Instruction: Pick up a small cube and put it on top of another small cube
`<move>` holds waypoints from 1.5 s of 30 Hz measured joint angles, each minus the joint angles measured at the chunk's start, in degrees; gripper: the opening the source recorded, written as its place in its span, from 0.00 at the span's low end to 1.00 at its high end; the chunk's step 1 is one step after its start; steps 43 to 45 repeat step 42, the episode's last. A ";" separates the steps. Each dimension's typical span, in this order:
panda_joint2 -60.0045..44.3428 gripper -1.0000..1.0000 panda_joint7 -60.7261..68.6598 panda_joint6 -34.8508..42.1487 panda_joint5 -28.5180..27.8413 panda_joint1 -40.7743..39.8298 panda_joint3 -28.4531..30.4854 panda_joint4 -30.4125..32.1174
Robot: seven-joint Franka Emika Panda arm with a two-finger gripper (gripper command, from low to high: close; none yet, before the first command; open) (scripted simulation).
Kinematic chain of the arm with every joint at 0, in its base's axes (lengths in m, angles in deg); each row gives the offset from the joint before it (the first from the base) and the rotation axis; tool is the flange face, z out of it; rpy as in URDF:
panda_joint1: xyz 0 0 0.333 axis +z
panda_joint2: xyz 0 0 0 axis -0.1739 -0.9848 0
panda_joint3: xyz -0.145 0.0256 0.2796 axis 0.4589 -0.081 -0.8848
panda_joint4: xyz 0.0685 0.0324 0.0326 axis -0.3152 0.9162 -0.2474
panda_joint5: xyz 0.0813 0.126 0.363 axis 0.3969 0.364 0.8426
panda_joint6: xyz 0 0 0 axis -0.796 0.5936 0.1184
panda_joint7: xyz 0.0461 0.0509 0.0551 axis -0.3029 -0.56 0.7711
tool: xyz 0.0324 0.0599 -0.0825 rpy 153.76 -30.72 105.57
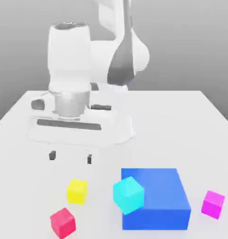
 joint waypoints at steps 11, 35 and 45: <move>-19.86 0.00 6.36 -15.21 7.57 -5.97 -6.29 0.48; -13.09 0.00 -9.56 8.41 3.08 -2.62 -2.83 -16.35; -20.21 1.00 -8.86 2.36 4.55 -3.18 -3.69 -17.40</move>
